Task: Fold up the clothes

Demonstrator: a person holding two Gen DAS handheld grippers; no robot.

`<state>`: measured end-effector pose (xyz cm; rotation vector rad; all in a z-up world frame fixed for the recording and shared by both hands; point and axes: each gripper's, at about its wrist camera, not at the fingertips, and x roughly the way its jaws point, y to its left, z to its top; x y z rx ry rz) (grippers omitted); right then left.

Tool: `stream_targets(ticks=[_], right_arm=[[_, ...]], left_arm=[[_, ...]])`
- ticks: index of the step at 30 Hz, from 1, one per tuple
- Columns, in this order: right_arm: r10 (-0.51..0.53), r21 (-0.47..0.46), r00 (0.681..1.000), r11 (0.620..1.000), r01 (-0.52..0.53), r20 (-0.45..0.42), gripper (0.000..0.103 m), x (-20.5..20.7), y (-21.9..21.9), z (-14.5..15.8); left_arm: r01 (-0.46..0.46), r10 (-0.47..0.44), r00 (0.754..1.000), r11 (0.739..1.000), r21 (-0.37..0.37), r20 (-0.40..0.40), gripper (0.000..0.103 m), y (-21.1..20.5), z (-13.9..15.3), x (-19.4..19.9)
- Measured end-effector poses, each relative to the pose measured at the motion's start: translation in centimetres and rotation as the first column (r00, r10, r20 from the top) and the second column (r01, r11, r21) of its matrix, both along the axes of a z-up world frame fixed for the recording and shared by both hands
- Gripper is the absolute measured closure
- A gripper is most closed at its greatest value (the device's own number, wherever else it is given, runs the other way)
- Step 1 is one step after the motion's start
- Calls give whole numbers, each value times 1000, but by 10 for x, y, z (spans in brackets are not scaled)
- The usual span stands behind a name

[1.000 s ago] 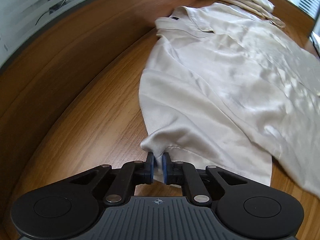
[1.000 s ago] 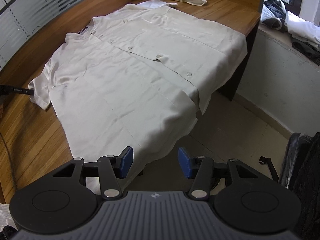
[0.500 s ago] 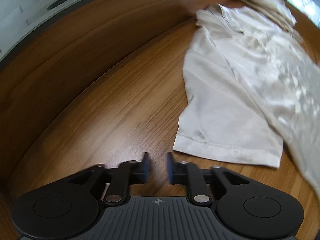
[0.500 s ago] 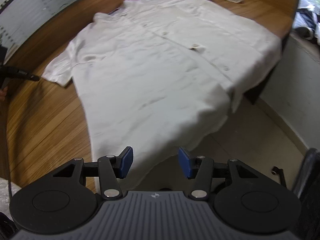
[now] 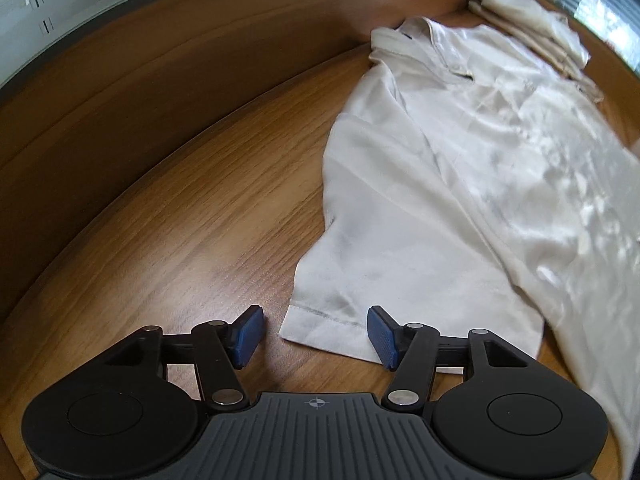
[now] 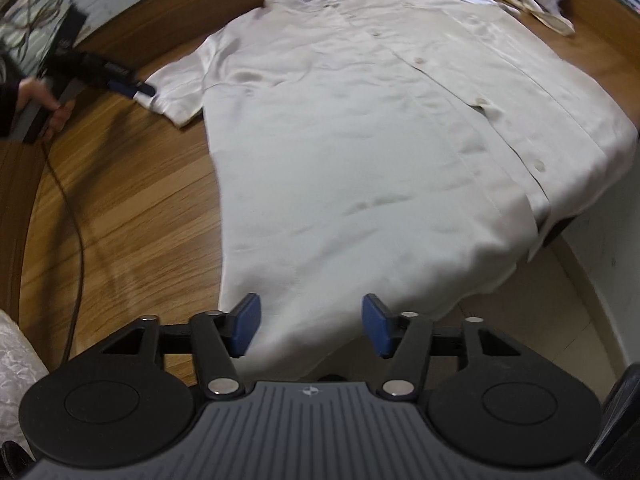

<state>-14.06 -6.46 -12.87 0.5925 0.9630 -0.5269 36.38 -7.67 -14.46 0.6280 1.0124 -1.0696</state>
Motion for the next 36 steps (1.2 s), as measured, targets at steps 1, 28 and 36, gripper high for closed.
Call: stream_targets(ticks=[1,28,36], right_arm=[[20,5,1000,1000,-20,5,36,4,3,0],[89,-122,990,987,-103,-111,100,34,23,-4],[-12,-138,998,990,3,-66,100,11,-6,5]], left_arm=[[2,-3,1000,1000,11,10,43,-2,-2,-1],[13,9,995,979,-205,103,87,-3,34,-25],[20,1,996,971,-239,89,92,-27,56,-34]])
